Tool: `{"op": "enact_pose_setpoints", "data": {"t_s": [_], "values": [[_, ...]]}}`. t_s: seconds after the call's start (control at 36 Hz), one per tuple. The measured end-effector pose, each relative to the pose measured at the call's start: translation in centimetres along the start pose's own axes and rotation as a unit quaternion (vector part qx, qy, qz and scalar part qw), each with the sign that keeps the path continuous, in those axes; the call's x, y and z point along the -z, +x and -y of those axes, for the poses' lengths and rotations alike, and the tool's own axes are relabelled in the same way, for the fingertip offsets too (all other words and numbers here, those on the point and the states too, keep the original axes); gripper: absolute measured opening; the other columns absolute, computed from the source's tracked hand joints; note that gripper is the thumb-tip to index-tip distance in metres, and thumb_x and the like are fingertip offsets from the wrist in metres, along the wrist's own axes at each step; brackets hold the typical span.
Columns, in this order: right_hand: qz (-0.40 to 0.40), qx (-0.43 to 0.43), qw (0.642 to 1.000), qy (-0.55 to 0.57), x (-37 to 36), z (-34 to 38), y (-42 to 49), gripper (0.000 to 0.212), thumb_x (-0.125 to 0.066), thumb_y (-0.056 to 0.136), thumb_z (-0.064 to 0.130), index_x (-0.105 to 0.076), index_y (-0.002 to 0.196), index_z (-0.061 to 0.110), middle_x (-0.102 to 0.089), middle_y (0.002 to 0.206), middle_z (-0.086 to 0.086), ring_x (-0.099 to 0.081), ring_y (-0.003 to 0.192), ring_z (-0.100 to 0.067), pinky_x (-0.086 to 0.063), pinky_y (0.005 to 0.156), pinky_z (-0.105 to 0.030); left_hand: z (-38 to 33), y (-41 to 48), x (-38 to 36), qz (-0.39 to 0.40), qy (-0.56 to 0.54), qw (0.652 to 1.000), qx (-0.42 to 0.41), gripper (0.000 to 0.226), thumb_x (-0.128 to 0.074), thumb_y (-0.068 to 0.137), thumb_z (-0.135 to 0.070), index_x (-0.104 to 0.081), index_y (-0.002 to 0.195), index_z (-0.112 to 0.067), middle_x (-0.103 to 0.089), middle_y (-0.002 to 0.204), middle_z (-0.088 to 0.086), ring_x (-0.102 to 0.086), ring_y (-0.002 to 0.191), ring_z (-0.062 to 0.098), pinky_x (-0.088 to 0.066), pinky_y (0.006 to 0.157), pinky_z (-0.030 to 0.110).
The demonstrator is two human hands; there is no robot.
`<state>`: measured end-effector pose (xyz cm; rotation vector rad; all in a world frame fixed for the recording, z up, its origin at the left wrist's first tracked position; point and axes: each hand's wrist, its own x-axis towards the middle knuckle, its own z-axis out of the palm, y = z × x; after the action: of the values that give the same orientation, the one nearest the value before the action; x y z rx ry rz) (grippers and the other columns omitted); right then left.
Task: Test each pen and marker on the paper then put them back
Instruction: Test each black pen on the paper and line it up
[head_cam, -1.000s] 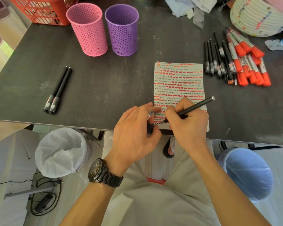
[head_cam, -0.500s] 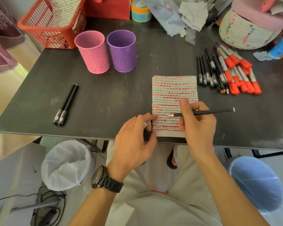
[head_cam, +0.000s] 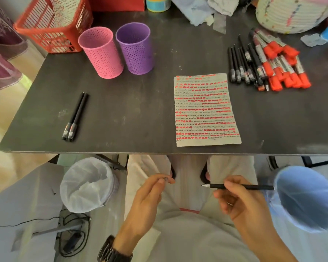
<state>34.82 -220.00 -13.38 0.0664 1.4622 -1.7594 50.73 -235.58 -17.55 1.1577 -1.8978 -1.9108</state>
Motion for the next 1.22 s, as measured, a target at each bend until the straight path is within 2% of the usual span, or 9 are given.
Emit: {"op": "enact_pose_setpoints", "data": {"t_s": [0.06,0.17,0.22,0.39,0.56,0.61,0.75,0.86,1.22], "values": [[-0.014,-0.021,1.0,0.008,0.5,-0.6,-0.1,0.007,-0.068,0.071,0.022,-0.072,0.066,0.019,-0.067,0.067,-0.022,-0.056,0.049,-0.019,-0.045,0.041,-0.023,0.4,-0.2,-0.7,0.029,0.005,1.0,-0.004,0.021,-0.054,0.103,-0.028,-0.073,0.108,-0.037,-0.057,0.075,-0.022,-0.048,0.066,-0.001,-0.041,0.064,0.014],[-0.024,-0.03,0.999,0.012,1.1,-1.2,-0.1,0.005,-0.073,0.068,0.023,-0.074,0.069,0.019,-0.068,0.067,-0.016,-0.059,0.053,-0.017,-0.048,0.045,-0.022,0.3,-0.5,-1.9,0.046,0.041,0.998,-0.029,0.024,-0.061,0.096,-0.036,-0.071,0.115,-0.047,-0.067,0.093,-0.014,-0.057,0.076,0.005,-0.049,0.072,0.02],[-0.019,-0.024,1.0,0.003,1.2,-1.2,0.0,0.003,-0.072,0.071,0.022,-0.074,0.07,0.019,-0.068,0.067,-0.015,-0.06,0.055,-0.017,-0.048,0.046,-0.022,0.1,-0.5,-2.3,0.047,0.051,0.997,-0.032,0.025,-0.063,0.094,-0.037,-0.07,0.115,-0.049,-0.069,0.095,-0.014,-0.058,0.076,0.004,-0.052,0.073,0.021],[-0.007,-0.012,1.0,-0.013,1.0,-1.0,0.2,0.003,-0.073,0.07,0.024,-0.073,0.07,0.021,-0.067,0.067,-0.015,-0.057,0.053,-0.017,-0.046,0.046,-0.023,-0.9,-0.5,-2.7,0.019,0.023,0.999,-0.036,0.018,-0.071,0.087,-0.038,-0.069,0.105,-0.041,-0.072,0.095,-0.008,-0.059,0.071,0.026,-0.055,0.066,0.039],[0.012,-0.007,1.0,-0.012,0.8,-1.1,0.3,0.004,-0.073,0.075,0.021,-0.072,0.072,0.022,-0.067,0.068,-0.014,-0.056,0.052,-0.017,-0.046,0.047,-0.023,-1.2,-0.6,-2.5,0.009,0.022,0.999,-0.047,0.017,-0.072,0.086,-0.034,-0.071,0.102,-0.04,-0.073,0.1,-0.007,-0.062,0.074,0.023,-0.056,0.069,0.044],[0.014,-0.007,1.0,-0.015,0.8,-1.3,0.4,0.006,-0.074,0.078,0.018,-0.072,0.073,0.022,-0.068,0.068,-0.014,-0.057,0.052,-0.017,-0.046,0.047,-0.023,-1.2,-0.6,-2.4,0.007,0.024,0.999,-0.043,0.017,-0.073,0.086,-0.033,-0.071,0.102,-0.04,-0.073,0.1,-0.008,-0.062,0.073,0.019,-0.055,0.069,0.041],[0.014,-0.005,1.0,-0.021,0.4,-1.4,0.5,0.006,-0.074,0.072,0.029,-0.073,0.073,0.023,-0.068,0.069,-0.013,-0.057,0.052,-0.016,-0.047,0.047,-0.023,-1.1,-0.7,-2.4,0.002,0.028,0.998,-0.05,0.019,-0.075,0.086,-0.028,-0.072,0.1,-0.041,-0.074,0.1,-0.008,-0.057,0.067,0.006,-0.047,0.063,0.02],[0.013,-0.003,1.0,-0.019,0.2,-1.4,0.5,0.007,-0.075,0.073,0.029,-0.073,0.073,0.022,-0.067,0.068,-0.013,-0.057,0.052,-0.017,-0.047,0.047,-0.024,-1.2,-0.6,-2.5,-0.001,0.026,0.998,-0.051,0.019,-0.075,0.084,-0.031,-0.071,0.1,-0.041,-0.074,0.1,-0.009,-0.06,0.072,0.011,-0.05,0.065,0.024],[0.016,-0.001,1.0,-0.022,-0.2,-1.7,0.6,0.01,-0.074,0.071,0.028,-0.073,0.074,0.019,-0.065,0.065,-0.012,-0.056,0.052,-0.017,-0.046,0.047,-0.024,-1.5,-0.6,-2.2,-0.004,0.027,0.998,-0.06,0.02,-0.075,0.081,-0.037,-0.073,0.1,-0.042,-0.074,0.099,-0.01,-0.063,0.075,0.014,-0.046,0.066,0.016]]}}
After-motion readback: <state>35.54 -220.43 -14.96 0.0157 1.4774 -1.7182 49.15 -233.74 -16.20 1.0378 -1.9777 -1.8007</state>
